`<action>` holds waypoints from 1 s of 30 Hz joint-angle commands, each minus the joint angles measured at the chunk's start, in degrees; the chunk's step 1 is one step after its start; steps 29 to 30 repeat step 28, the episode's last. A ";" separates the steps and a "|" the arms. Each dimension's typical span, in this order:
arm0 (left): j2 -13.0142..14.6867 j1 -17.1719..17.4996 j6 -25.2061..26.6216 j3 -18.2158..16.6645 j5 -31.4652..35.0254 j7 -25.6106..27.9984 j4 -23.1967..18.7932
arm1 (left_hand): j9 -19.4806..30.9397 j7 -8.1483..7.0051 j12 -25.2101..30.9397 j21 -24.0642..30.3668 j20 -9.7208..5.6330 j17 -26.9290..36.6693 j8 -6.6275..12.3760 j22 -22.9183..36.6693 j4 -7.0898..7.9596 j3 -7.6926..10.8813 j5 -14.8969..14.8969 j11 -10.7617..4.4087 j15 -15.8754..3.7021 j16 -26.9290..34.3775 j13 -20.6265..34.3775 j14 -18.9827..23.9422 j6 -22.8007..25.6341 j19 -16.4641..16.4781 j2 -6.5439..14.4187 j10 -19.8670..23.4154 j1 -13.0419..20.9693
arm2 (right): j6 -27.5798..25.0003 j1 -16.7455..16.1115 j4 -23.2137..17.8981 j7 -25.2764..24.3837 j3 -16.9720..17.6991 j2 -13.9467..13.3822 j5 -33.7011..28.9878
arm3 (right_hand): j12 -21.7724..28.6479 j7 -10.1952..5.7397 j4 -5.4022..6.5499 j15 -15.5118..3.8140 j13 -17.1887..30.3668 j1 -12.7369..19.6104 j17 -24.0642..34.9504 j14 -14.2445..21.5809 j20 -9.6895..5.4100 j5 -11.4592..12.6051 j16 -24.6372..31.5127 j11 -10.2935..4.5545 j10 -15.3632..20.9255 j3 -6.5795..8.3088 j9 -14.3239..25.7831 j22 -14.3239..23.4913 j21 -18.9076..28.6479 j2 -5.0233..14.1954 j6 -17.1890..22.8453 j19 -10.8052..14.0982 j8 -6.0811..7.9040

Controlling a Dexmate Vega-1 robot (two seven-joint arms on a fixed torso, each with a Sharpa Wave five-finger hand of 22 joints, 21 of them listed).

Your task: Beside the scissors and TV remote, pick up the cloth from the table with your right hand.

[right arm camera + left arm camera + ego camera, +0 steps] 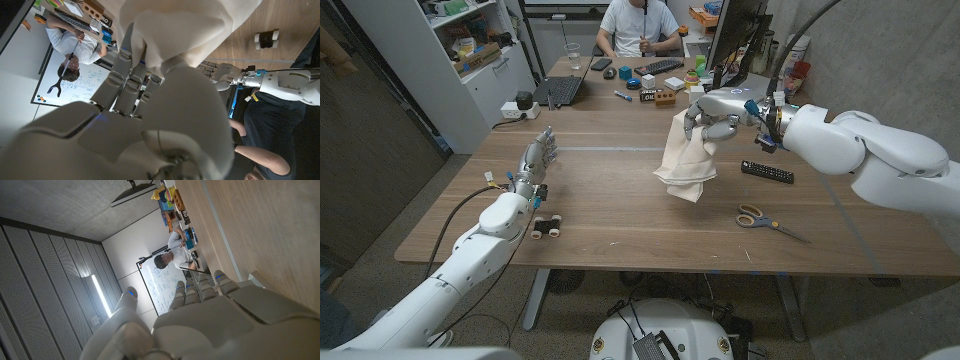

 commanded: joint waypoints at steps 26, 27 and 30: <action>1.67 -0.76 -0.21 -2.18 -0.28 -1.12 -0.93 | 0.18 0.26 -0.04 0.06 0.43 0.09 -0.05 0.22 -0.52 -0.04 0.08 0.43 0.18 0.03 0.26 0.53 0.27 0.06 0.13 0.28 -0.15 | -3.36 1.81 -4.27 7.50 5.52 1.58 -4.43 | -0.47 0.38 -0.06 -3.88 1.03 -0.37 1.89 1.30 -1.04 0.31 -1.09 -0.23 1.00 0.67 -0.06 -0.77 2.57 0.44 -0.17 -0.80 0.57; 1.74 -0.83 -0.22 -2.18 -0.41 -1.42 -0.79 | 0.18 0.27 -0.07 0.07 0.42 0.09 -0.05 0.22 -0.52 -0.04 0.08 0.38 0.18 0.04 0.26 0.54 0.26 0.09 0.13 0.21 -0.14 | -3.20 1.47 -4.13 6.96 5.63 1.54 -4.62 | -0.52 0.39 -0.05 -3.88 1.13 -0.39 2.00 1.45 -1.05 0.31 -1.12 -0.23 0.93 0.70 -0.09 -0.84 2.72 0.46 -0.19 -0.87 0.59; 1.59 -0.86 -0.48 -2.23 -0.60 -1.61 -0.62 | 0.18 0.27 -0.06 0.07 0.41 0.09 -0.06 0.22 -0.53 -0.04 0.08 0.34 0.18 0.04 0.26 0.53 0.25 0.07 0.13 0.23 -0.14 | -2.98 1.47 -3.96 7.00 5.72 1.45 -4.57 | -0.63 0.42 -0.04 -3.89 0.95 -0.42 2.08 1.37 -1.06 0.31 -1.19 -0.17 1.07 0.72 0.03 -0.88 2.81 0.48 -0.30 -0.92 0.64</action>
